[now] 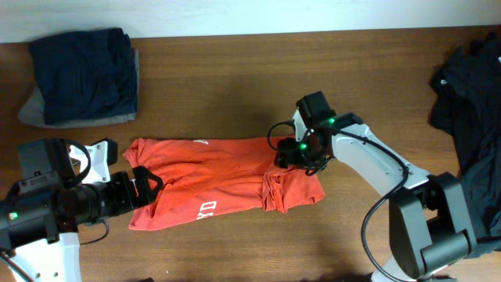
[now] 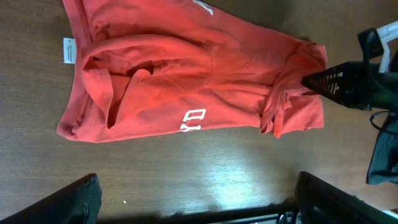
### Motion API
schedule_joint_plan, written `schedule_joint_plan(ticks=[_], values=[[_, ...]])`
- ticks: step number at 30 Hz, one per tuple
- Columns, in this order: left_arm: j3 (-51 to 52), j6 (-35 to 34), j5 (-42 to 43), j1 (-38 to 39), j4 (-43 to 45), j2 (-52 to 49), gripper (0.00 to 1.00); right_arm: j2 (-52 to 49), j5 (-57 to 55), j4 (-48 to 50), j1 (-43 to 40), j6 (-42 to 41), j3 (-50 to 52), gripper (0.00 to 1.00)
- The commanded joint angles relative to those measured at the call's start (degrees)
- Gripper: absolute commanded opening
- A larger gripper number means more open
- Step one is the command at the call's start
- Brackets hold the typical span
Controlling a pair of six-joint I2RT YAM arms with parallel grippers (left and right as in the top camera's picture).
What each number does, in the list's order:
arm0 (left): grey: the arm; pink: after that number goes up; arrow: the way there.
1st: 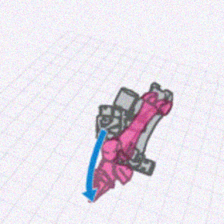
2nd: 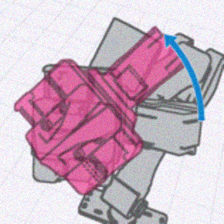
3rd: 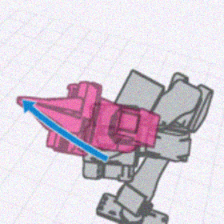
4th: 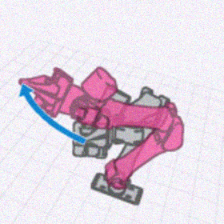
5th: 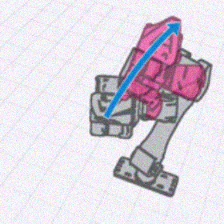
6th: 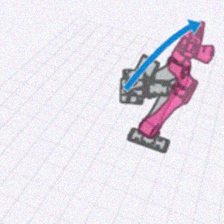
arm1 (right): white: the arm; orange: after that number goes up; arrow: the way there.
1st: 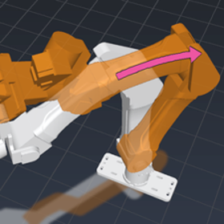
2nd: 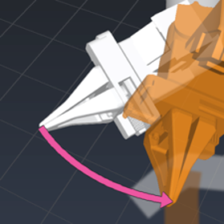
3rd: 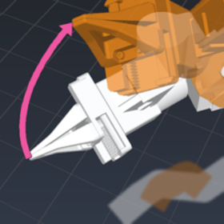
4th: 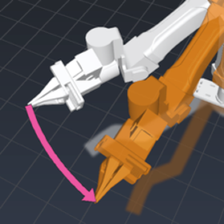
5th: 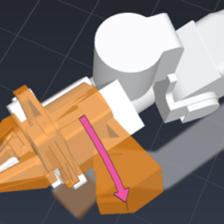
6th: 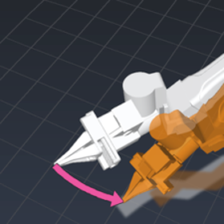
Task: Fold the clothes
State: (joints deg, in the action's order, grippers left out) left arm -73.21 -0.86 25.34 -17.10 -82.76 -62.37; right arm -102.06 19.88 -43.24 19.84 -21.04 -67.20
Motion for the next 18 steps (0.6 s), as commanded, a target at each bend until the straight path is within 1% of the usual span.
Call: schedule_joint_plan(ticks=[1,4,10,18], values=[[0.26,0.28,0.79,0.22,-0.24,0.09,0.99,0.31,-1.51,-0.15,0.42,-1.01,0.61,0.71],[0.26,0.28,0.79,0.22,-0.39,0.09,0.99,0.31,-2.64,-0.15,0.35,-1.16,0.61,0.69],[0.26,0.28,0.79,0.22,-0.44,0.09,0.99,0.33,-6.99,-1.11,0.22,-1.14,0.50,0.70],[0.26,0.28,0.79,0.22,-0.42,0.09,0.99,0.33,-7.06,-5.09,-1.75,-0.94,-2.49,0.70]])
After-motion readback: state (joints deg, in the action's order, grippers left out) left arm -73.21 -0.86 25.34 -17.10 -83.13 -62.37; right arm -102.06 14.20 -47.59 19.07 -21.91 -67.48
